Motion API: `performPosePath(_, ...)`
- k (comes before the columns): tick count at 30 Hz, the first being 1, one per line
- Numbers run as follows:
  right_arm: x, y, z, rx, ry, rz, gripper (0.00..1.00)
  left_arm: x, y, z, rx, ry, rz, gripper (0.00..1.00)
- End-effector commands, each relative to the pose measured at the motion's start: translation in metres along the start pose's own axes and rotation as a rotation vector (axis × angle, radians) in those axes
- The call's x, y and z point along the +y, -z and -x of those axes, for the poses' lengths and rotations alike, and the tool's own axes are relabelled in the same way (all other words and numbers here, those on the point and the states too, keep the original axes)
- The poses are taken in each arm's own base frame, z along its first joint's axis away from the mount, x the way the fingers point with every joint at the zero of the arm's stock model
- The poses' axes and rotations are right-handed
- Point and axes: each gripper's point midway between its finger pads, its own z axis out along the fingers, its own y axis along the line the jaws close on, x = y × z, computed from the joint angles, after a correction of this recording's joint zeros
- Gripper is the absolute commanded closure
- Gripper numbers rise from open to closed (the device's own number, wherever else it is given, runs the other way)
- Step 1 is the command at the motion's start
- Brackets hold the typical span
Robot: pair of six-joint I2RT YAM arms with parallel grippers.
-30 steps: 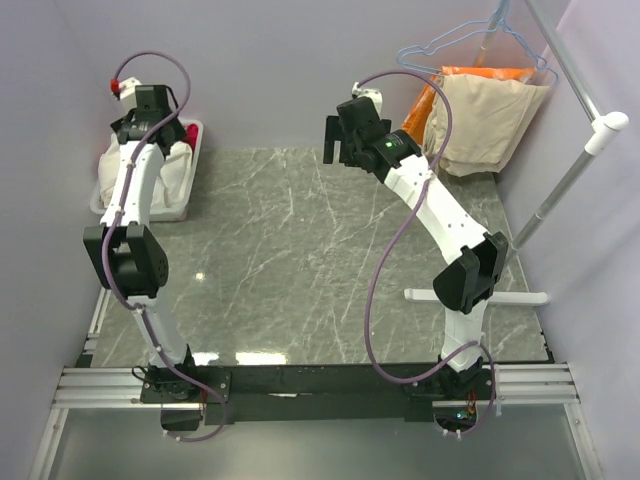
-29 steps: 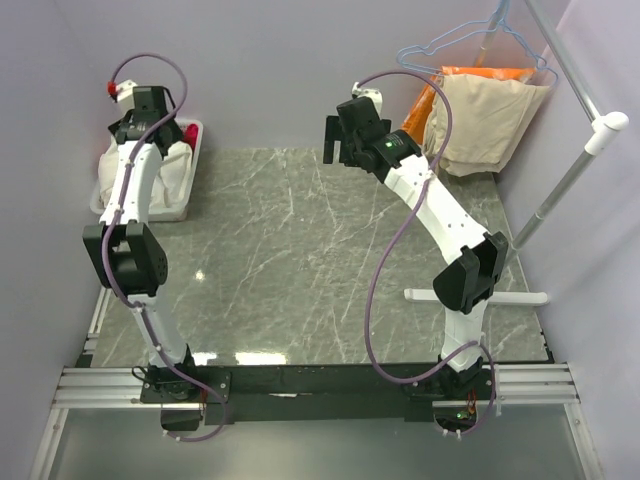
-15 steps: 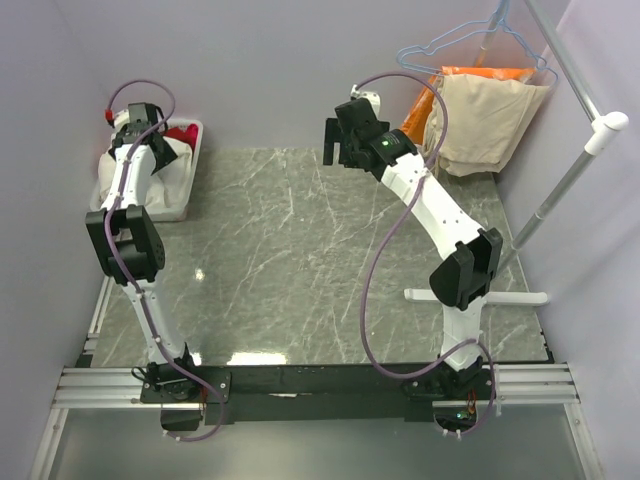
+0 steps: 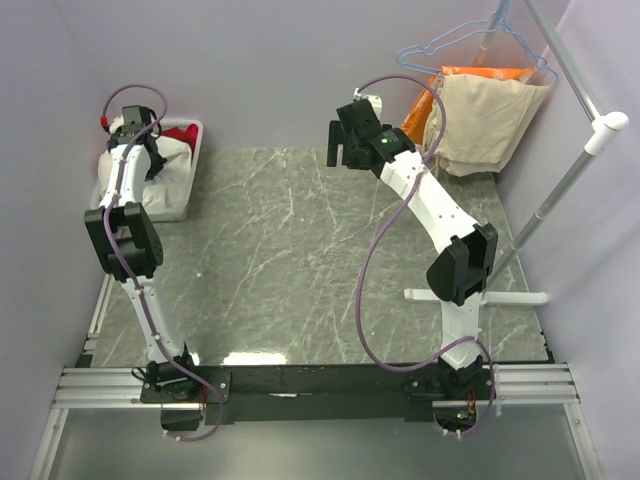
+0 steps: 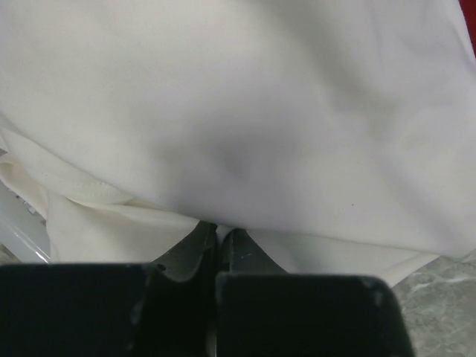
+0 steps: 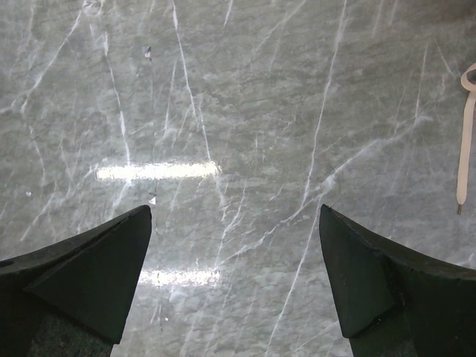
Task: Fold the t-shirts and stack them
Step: Grab the tshirt from the pile
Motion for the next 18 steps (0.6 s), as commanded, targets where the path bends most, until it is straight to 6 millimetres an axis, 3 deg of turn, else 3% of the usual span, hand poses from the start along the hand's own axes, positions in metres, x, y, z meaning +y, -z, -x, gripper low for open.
performPosePath(1,0.001,0.008,0.018,-0.045,-0.035,0.020,0.00,-0.019,0.046,0.027,-0.051,0.037,-0.117,0.99)
performPosePath(5,0.000,0.007,0.018,-0.046,-0.038,0.018,0.00,-0.030,0.088,0.041,-0.128,0.012,-0.165,0.99)
performPosePath(8,-0.003,0.007,0.018,-0.046,-0.038,0.011,0.00,-0.047,0.132,0.049,-0.207,-0.030,-0.219,0.99)
performPosePath(9,-0.003,0.007,0.020,-0.050,-0.043,0.009,0.00,-0.060,0.156,0.049,-0.237,-0.049,-0.260,0.99)
performPosePath(11,-0.006,0.008,0.022,-0.052,-0.053,0.005,0.00,-0.068,0.180,0.052,-0.270,-0.064,-0.290,0.99)
performPosePath(12,-0.010,0.008,0.023,-0.052,-0.065,-0.001,0.00,-0.084,0.206,0.048,-0.291,-0.079,-0.344,0.99)
performPosePath(14,-0.013,0.009,0.026,-0.056,-0.079,-0.006,0.00,-0.094,0.234,0.048,-0.320,-0.081,-0.384,0.99)
performPosePath(15,-0.019,0.009,0.029,-0.058,-0.100,-0.013,0.00,-0.106,0.260,0.044,-0.341,-0.085,-0.441,0.99)
performPosePath(17,-0.025,0.010,0.031,-0.056,-0.119,-0.022,0.01,-0.117,0.286,0.040,-0.365,-0.098,-0.498,0.99)
performPosePath(18,-0.032,0.011,0.035,-0.062,-0.140,-0.031,0.00,-0.127,0.311,0.036,-0.394,-0.114,-0.552,0.99)
